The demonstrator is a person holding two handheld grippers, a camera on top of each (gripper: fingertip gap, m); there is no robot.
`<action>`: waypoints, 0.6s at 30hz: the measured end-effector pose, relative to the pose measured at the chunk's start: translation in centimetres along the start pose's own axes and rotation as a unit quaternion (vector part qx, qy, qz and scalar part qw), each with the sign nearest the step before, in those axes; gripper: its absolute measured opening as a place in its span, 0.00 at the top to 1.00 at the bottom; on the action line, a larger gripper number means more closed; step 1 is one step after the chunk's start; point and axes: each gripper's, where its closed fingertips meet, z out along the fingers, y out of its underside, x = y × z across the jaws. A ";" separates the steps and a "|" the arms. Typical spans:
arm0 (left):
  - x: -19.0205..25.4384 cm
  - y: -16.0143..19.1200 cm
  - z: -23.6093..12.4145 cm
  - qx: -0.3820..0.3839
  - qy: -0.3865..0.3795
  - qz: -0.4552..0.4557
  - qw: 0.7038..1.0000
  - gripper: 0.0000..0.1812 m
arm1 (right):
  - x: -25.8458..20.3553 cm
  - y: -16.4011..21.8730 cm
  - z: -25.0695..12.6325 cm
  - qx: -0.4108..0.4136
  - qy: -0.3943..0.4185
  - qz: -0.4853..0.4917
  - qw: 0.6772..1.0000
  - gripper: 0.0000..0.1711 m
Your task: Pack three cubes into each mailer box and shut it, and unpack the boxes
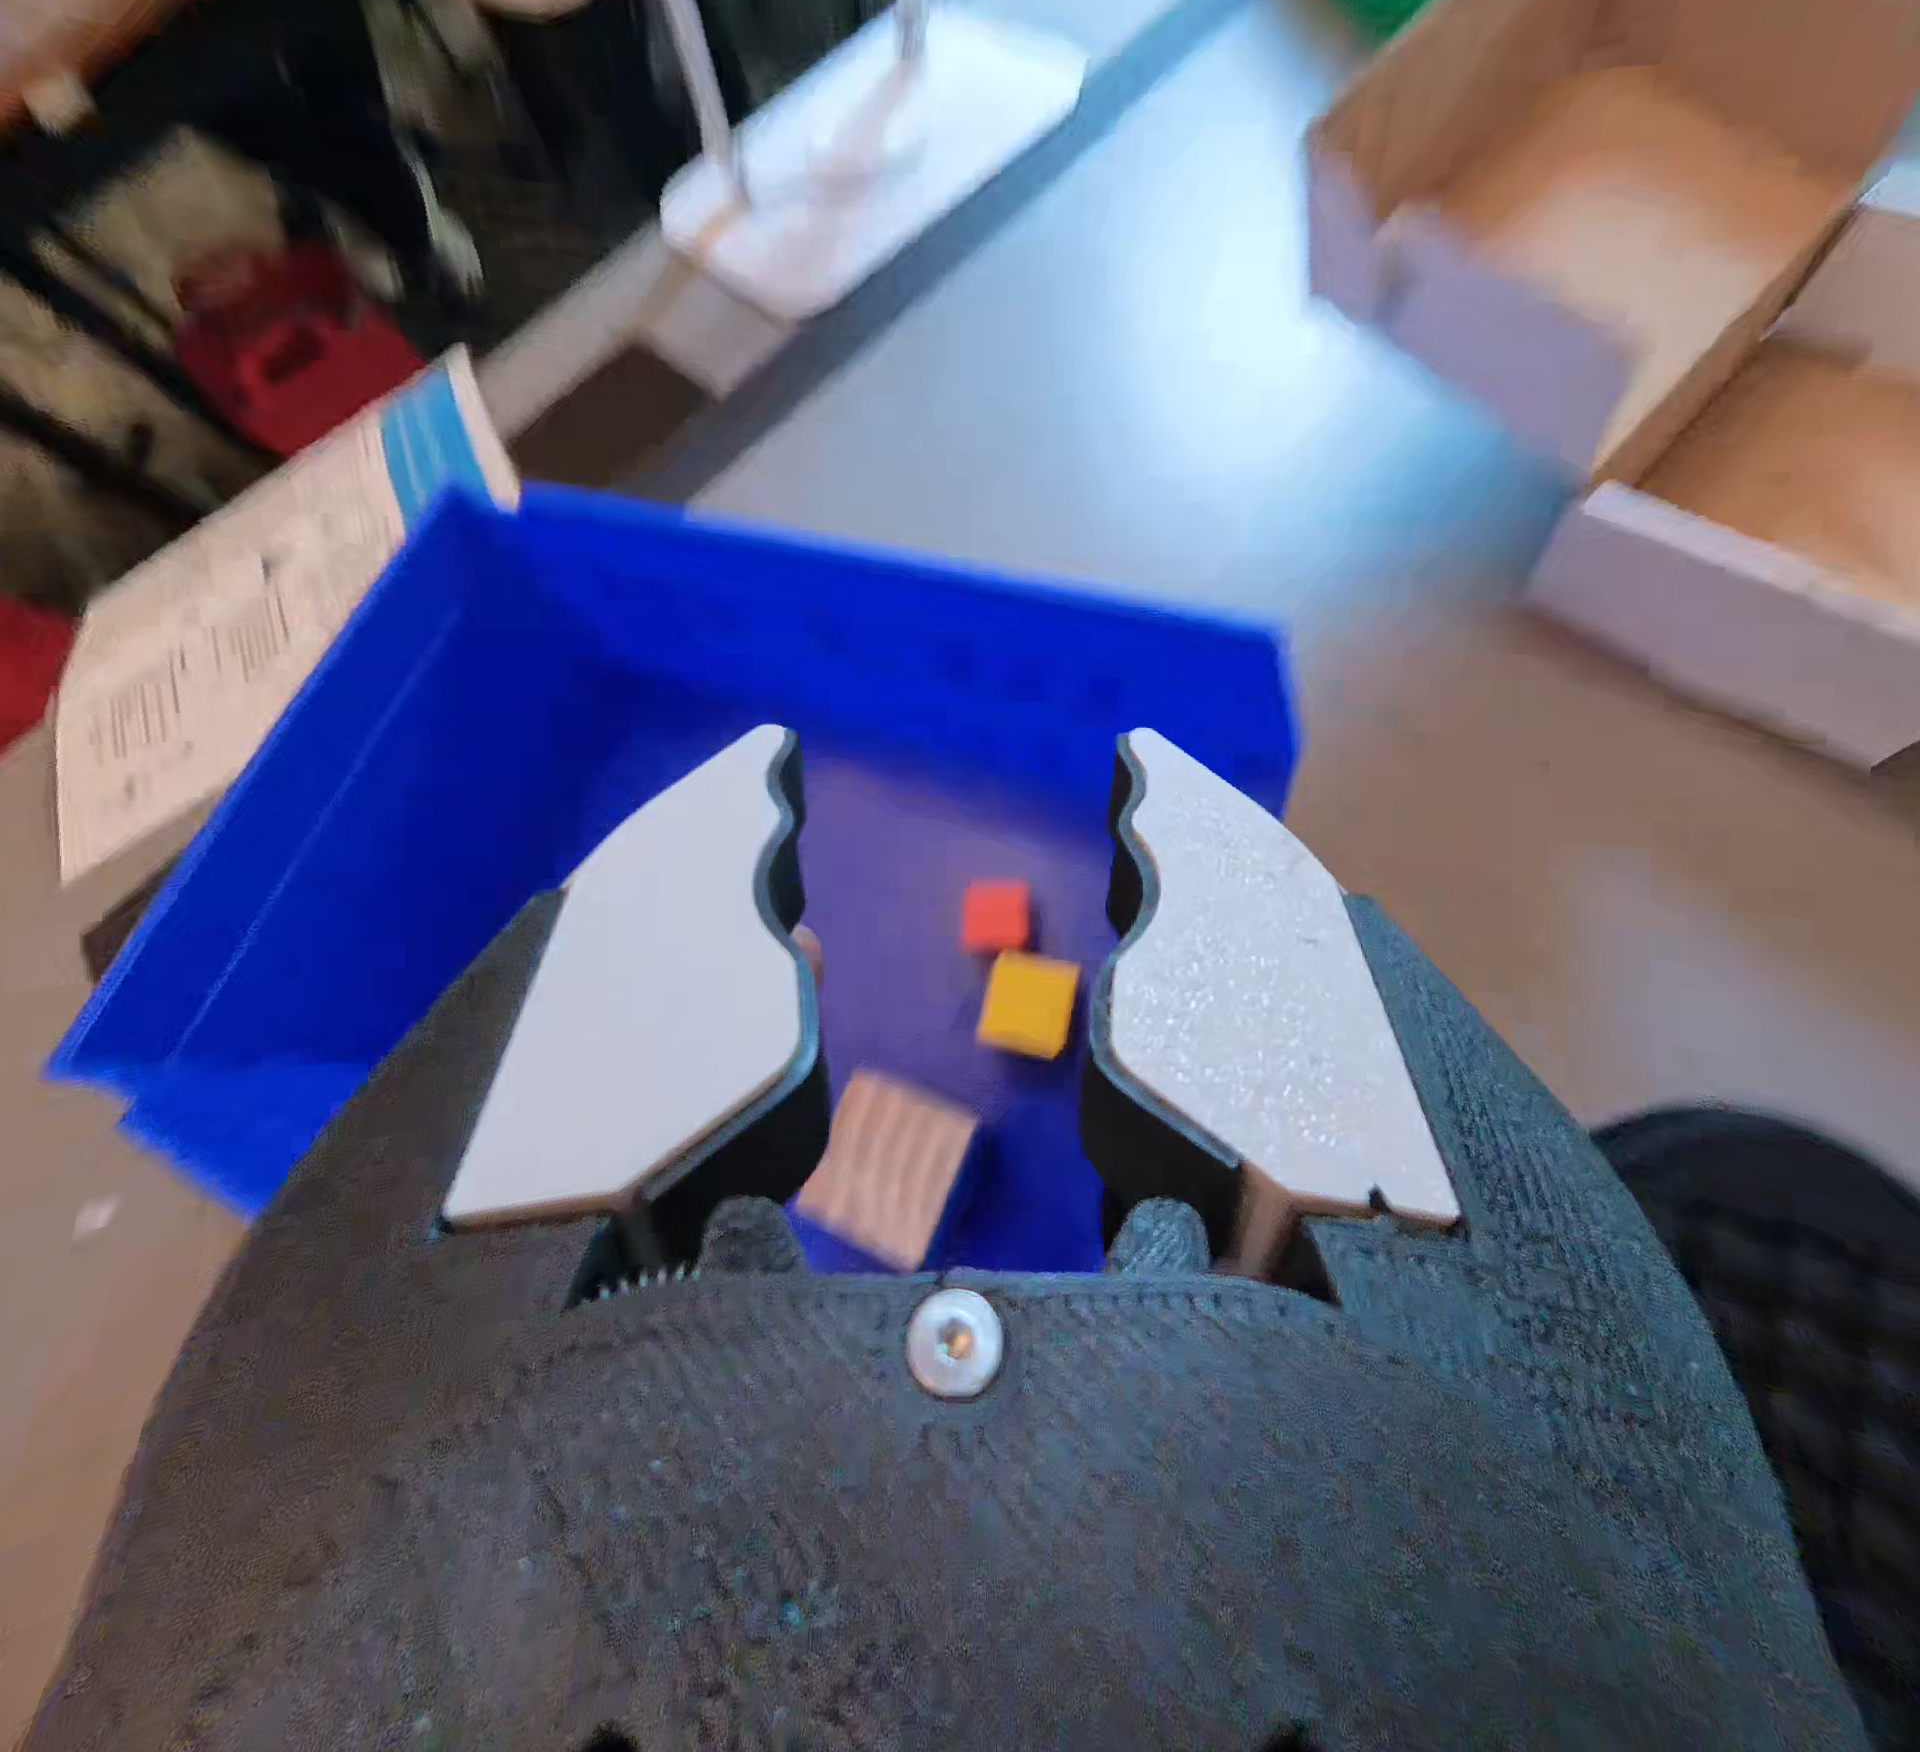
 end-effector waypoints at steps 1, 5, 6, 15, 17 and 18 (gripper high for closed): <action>-1.1 1.7 0.3 -0.051 0.009 0.005 0.999 0.68 | -0.1 0.2 0.1 0.005 -0.003 0.004 1.000 0.80; -2.9 8.7 0.5 -0.263 0.065 0.051 0.961 0.61 | -0.5 0.7 0.3 0.007 -0.003 -0.001 1.000 0.80; -2.8 10.2 0.3 -0.307 0.085 0.063 0.946 0.59 | -0.6 0.7 0.3 0.006 -0.001 -0.002 1.000 0.80; -1.9 15.4 0.5 -0.454 0.130 0.147 0.869 0.77 | 0.3 -0.1 -0.4 0.033 0.032 0.015 0.999 0.77; -1.9 15.1 0.6 -0.446 0.131 0.154 0.872 0.77 | 0.8 -0.3 -0.6 0.041 0.042 0.027 0.998 0.75; -1.9 14.6 0.6 -0.435 0.129 0.157 0.877 0.77 | 1.0 -0.3 -0.7 0.044 0.047 0.032 0.997 0.74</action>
